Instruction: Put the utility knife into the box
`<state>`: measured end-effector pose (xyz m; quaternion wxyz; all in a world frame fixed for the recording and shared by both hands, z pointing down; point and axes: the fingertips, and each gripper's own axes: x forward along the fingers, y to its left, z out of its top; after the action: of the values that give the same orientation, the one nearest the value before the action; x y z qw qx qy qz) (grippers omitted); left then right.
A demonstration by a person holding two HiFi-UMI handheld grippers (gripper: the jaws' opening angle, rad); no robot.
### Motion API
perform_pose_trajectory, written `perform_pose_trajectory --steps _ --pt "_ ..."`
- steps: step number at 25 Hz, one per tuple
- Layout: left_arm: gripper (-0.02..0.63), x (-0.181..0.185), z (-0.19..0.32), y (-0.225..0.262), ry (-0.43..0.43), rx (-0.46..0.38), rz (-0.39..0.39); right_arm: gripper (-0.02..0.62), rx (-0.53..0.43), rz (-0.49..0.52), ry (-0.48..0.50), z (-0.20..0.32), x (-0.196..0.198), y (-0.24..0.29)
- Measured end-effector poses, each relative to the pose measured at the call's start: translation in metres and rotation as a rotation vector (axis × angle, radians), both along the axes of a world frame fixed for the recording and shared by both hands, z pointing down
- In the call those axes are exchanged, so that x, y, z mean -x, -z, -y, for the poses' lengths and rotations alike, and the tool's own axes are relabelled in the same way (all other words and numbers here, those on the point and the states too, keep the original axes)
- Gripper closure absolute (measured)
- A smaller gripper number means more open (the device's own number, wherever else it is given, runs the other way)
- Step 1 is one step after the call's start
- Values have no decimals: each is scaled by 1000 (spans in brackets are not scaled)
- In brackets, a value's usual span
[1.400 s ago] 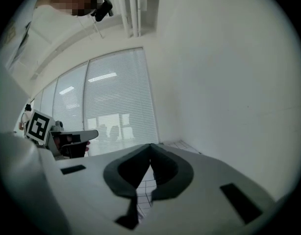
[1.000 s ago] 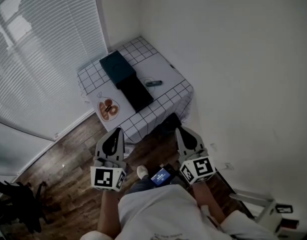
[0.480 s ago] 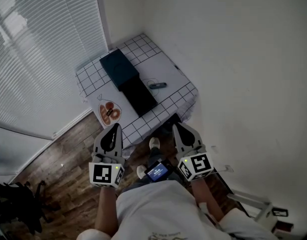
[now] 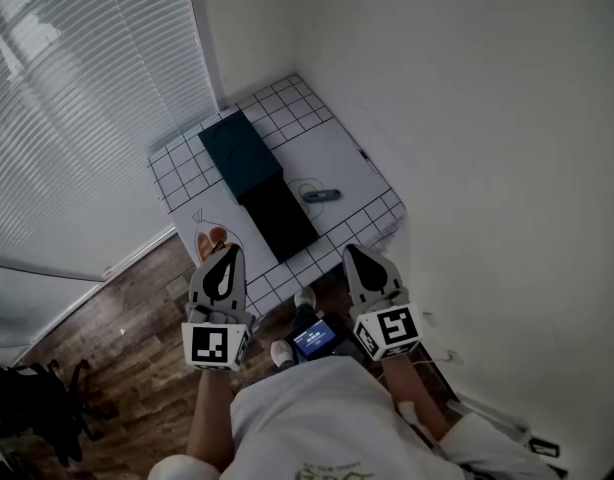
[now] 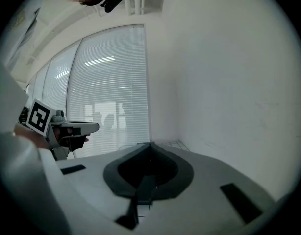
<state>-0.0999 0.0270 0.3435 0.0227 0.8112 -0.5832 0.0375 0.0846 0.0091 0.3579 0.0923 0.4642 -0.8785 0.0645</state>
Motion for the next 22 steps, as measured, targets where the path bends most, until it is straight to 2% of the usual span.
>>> perform_pose_trajectory --steps 6,10,16,22 --pt "598 -4 47 -12 26 42 12 589 47 12 22 51 -8 -18" --pt "600 -6 72 -23 64 74 53 589 83 16 31 81 -12 -31" --pt "598 -16 101 -41 67 106 74 589 120 -21 67 108 -14 -54" --pt "598 -21 118 -59 96 147 61 589 154 -42 100 128 -21 -76"
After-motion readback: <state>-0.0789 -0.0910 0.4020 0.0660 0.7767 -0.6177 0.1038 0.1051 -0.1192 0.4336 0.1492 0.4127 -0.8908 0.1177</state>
